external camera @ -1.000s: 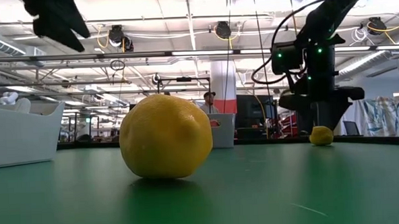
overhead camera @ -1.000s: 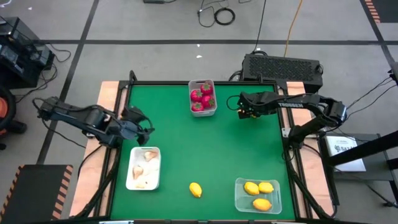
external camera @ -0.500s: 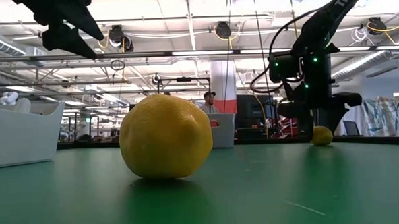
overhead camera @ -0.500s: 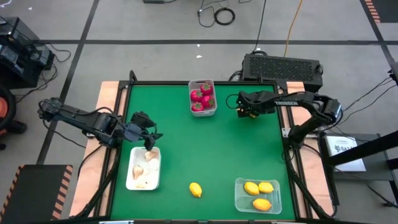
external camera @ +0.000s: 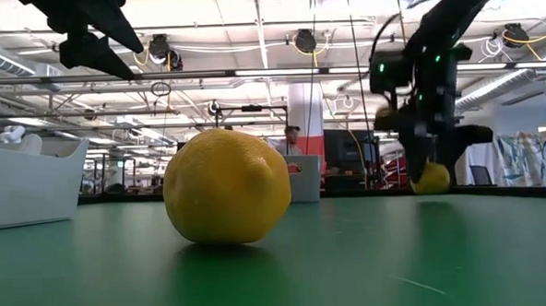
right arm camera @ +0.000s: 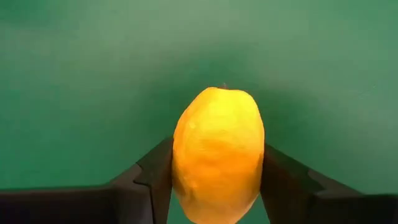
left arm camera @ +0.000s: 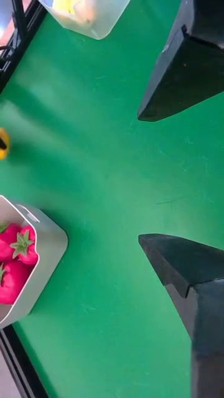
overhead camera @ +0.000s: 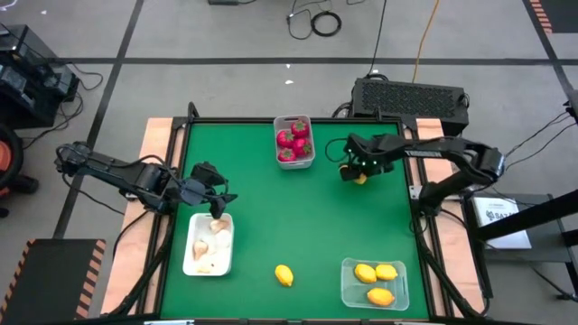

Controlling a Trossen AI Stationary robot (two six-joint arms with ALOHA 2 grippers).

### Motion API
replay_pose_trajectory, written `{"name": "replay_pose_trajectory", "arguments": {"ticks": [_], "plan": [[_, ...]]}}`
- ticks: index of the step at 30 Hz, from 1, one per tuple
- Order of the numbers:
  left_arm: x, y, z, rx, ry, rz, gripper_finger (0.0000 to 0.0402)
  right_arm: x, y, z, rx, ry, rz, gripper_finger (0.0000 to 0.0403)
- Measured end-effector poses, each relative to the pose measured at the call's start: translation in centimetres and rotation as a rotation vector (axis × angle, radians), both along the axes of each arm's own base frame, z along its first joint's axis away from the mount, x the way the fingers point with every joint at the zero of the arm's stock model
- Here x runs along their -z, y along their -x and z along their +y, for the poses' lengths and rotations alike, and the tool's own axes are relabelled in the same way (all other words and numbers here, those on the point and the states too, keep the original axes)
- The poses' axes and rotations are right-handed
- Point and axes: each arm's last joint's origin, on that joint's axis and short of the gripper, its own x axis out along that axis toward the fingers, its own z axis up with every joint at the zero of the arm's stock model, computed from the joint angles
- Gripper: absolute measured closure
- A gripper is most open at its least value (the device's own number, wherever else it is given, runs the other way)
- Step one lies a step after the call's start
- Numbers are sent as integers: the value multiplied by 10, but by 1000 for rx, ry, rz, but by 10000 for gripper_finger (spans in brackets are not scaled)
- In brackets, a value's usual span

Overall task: Sort produce into baskets
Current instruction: Put the lemon into the transparent bin

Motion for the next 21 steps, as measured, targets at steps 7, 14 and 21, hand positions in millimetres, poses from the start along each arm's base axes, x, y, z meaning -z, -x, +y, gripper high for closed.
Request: {"name": "replay_pose_trajectory", "arguments": {"ticks": [7, 14, 21], "plan": [[-1, -2, 0, 28, -43, -10, 84, -36, -6, 52, -76, -69, -206, 216], [0, -8, 1, 38, -178, 11, 84, -66, -14, 125, -98, -197, -453, 217], [8, -22, 11, 77, -293, 106, 84, -86, -20, 203, -109, -425, -540, 218]]}}
